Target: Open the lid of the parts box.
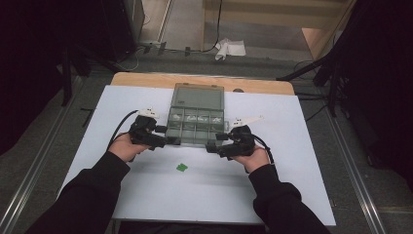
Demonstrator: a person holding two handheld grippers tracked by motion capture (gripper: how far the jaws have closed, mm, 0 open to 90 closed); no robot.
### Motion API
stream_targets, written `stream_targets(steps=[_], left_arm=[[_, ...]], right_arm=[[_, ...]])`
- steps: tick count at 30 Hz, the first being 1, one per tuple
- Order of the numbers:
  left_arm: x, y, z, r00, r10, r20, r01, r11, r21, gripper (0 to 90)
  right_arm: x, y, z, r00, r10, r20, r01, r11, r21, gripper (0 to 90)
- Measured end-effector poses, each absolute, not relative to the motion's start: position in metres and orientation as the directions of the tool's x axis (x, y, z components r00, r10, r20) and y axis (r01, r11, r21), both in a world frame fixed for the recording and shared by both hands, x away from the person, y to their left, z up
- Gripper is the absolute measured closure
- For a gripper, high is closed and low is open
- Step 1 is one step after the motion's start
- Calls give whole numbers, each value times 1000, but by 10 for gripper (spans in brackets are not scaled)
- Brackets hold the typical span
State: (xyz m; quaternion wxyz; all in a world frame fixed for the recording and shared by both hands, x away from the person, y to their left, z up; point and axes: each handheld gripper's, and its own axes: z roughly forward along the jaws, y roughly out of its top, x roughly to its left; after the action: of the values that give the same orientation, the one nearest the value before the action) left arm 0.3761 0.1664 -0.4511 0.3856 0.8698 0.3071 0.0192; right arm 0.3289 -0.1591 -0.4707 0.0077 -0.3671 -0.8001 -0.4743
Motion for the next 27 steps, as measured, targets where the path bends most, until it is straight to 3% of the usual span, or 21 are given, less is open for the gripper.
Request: stream_targets(steps=[27], left_arm=[[331, 180, -456, 870, 466, -162, 435, -568, 699, 331]], right_arm=[[311, -158, -472, -760, 536, 367, 579, 303, 757, 284]])
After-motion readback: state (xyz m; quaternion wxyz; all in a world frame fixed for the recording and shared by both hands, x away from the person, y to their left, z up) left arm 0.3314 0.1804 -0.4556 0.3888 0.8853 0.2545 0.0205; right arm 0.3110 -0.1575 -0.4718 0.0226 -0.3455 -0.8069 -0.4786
